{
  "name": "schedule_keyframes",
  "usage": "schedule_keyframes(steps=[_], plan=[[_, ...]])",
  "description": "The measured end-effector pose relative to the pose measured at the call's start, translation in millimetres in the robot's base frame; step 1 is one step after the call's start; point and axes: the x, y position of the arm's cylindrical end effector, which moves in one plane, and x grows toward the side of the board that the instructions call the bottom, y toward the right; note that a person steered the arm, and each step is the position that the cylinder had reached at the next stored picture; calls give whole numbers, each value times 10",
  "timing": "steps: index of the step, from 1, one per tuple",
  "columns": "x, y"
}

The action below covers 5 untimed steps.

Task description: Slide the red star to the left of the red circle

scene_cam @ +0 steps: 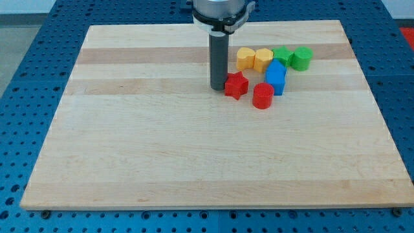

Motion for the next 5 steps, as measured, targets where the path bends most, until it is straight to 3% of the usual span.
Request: schedule_keyframes(steps=[5], plan=[[121, 135]])
